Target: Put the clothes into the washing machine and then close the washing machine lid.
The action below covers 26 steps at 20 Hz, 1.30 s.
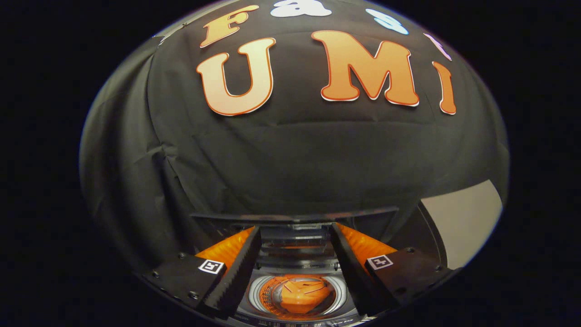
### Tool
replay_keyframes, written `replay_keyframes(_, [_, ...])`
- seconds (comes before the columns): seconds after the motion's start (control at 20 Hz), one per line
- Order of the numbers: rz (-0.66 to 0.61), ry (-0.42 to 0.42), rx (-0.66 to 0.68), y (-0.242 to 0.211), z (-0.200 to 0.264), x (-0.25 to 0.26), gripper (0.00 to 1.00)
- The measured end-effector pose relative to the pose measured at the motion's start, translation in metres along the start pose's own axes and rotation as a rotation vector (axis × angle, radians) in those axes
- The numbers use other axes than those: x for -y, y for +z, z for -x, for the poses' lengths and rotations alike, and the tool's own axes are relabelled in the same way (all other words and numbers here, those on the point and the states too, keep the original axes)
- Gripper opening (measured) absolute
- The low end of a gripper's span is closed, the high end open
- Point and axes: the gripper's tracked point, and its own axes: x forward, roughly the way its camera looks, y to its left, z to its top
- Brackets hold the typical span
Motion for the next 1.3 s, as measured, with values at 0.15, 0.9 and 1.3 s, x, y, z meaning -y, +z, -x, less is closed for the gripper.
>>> replay_keyframes(0.15, [0.021,-0.003,0.016,0.016,-0.026,-0.005,0.99])
replay_keyframes(0.9, [0.019,-0.043,0.049,-0.024,-0.011,-0.014,0.99])
replay_keyframes(1.3, [0.028,-0.056,0.095,-0.048,0.018,-0.015,0.99])
